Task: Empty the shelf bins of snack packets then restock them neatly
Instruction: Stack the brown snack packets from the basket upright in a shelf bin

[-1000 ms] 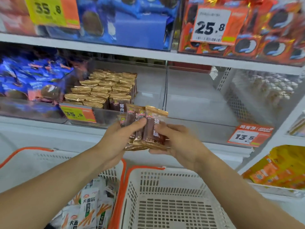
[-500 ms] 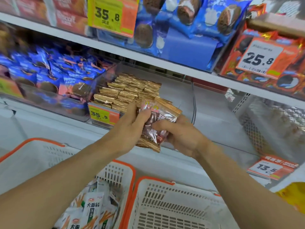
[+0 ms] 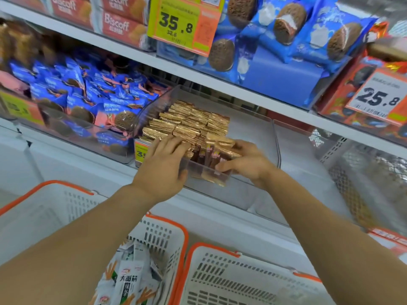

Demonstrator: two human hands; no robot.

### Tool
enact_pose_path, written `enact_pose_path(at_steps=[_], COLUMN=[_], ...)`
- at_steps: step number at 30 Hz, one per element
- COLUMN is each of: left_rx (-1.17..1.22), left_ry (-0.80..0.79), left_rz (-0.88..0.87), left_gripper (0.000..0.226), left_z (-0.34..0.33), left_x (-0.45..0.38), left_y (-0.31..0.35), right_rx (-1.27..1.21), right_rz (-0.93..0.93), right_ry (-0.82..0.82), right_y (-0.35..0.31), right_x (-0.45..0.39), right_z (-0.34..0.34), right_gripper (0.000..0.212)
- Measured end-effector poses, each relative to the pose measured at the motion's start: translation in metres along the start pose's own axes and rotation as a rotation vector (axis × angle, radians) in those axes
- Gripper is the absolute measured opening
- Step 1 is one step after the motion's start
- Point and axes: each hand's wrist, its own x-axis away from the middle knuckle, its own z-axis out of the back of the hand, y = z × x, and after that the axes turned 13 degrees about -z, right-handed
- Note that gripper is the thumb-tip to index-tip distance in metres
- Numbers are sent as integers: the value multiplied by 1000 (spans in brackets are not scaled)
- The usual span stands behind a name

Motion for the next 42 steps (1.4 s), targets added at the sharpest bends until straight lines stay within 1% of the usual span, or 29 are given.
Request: enact_pose_path(at_steps=[2,4,5,7,10,11,13,14,15,18,21,23,26,27,28,29,30,31,33,34,37,39,40,41,42], left_rx=[-24,-23,-18,-11,-3,-3,-18,-22,-23,-29,-72,-128,-145,-142,-144,-149,-150,-147,-137,-135,-134,-116,-95,-69,-45], left_ry=[12,16,16,23,50,55,54,55,57,57,8,-55,-93,-97,-105,-113,-118,-120,-116,-113,-113,-109,-91,-69,-49], left_rz=[-1,-5,-6,-14,-19,-20,-18,-15,-13,-25,-2,28,43,45,48,50,50,50,47,45,48,44,41,41,46], left_gripper=[65,62,61,56,54,55,56,56,56,59,67,73,78,78,79,79,79,79,78,78,77,79,81,82,82], left_z=[-1,-3,-3,-3,-4,-4,-5,-5,-5,-4,-3,-3,-4,-4,-3,-3,-3,-3,-2,-2,-2,-2,-3,-3,-3], left_x=[-1,-1,-1,-1,-1,-2,-3,-3,-4,-2,-1,-2,-2,-2,-3,-3,-3,-3,-3,-3,-3,-3,-3,-3,-3], left_y=[2,1,0,-1,-1,-1,-1,-1,-2,-3,-2,-1,0,0,0,-1,-1,-1,-2,-2,-1,-2,-3,-4,-5], right_rx=[6,114,144,100,90,83,-7,-35,-31,81,18,-17,0,19,25,26,33,58,105,103,55,12,-40,-96,-153], right_rz=[-64,-124,-171,-245,-258,-242,-232,-240,-253,-301,-272,-232,-151,-127,-131,-160,-203,-250,-300,-288,-223,-225,-233,-238,-249], right_ry=[-16,9,2,-70,-150,-155,-190,-216,-244,-268,-299,-251,-80,-39,-51,-110,-187,-243,-294,-273,-191,-172,-196,-236,-287], right_y=[2,-2,-4,-9,-14,-16,-18,-19,-21,-29,-34,-31,-24,-23,-24,-25,-28,-31,-37,-38,-39,-36,-35,-35,-35], right_x=[-8,-9,-8,-8,-14,-13,-12,-10,-8,-3,2,1,-3,-4,-4,-7,-7,-6,-5,-7,-7,-8,-9,-10,-8], right_z=[-8,-11,-13,-11,-8,-10,-15,-16,-17,-17,-23,-28,-31,-32,-33,-34,-34,-34,-34,-35,-43,-44,-41,-37,-33], right_gripper=[69,70,77,88,112,107,68,52,43,30,13,17,33,35,32,28,28,35,51,54,49,60,64,59,48])
